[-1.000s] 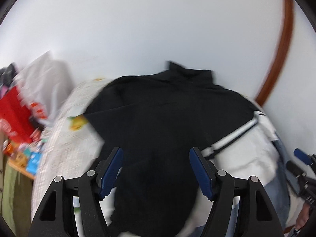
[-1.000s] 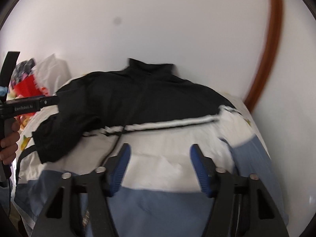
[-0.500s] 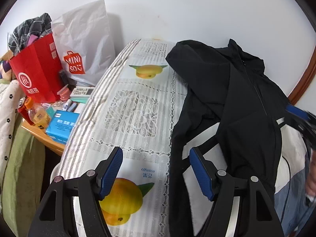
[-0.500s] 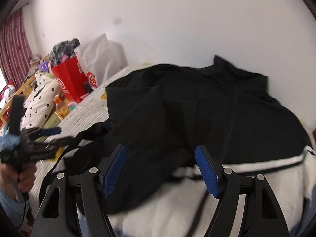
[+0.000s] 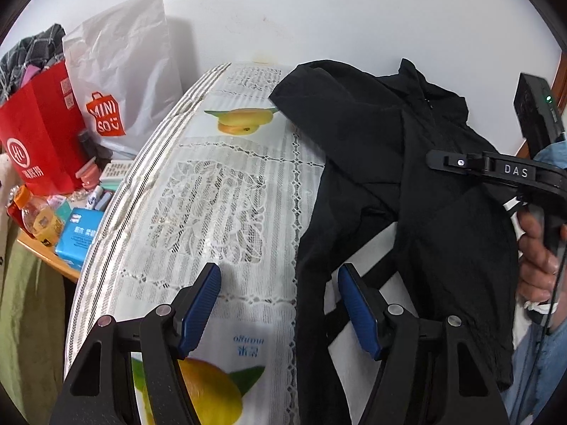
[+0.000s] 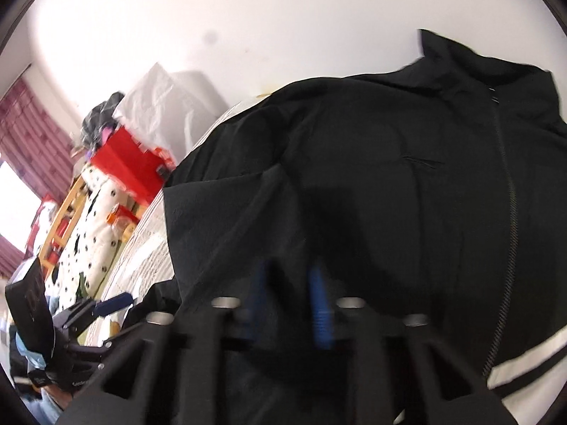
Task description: Fold large clothes
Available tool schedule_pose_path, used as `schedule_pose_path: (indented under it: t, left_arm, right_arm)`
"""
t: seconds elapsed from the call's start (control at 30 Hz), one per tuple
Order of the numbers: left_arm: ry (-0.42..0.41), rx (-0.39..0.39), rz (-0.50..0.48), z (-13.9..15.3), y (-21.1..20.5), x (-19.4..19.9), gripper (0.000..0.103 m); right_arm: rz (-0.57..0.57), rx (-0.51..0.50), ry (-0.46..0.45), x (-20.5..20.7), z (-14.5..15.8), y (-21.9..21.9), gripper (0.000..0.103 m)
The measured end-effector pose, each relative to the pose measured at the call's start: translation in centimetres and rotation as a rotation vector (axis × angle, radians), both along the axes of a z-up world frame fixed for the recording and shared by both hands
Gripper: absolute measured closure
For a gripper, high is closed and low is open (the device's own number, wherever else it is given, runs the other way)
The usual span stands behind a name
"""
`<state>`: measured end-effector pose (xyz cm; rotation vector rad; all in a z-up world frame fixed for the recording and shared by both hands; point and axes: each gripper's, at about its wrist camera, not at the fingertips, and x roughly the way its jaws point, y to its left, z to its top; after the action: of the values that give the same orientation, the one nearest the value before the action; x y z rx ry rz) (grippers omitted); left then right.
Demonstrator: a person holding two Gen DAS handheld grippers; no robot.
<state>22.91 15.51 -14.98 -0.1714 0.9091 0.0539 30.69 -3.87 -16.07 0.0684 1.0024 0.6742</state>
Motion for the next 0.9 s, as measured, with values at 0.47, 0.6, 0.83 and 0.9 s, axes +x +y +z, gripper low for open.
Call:
schedule_pose_path:
  t: [0.47,0.6,0.83,0.9]
  left_arm:
    - [-0.002,0.055,0.015,0.0,-0.6,-0.2,0.038]
    - [0.004,0.046,0.023,0.0,-0.4,-0.2,0.038]
    - [0.015,0.033,0.042,0.5,0.0,-0.5,0.037]
    - [0.011,0.032,0.043,0.8,0.1,-0.7,0.037]
  right_arm:
    - [-0.270,-0.002,-0.206,-1.6,5.8,-10.6,0.101]
    - [-0.384,-0.074,-0.155,-0.8,4.2,-13.4,0.101]
    - [-0.441,-0.164,-0.104,-0.9,2.3,-15.3,0.090]
    - [-0.426,-0.158,-0.116,-1.7,3.2,-15.0,0.070]
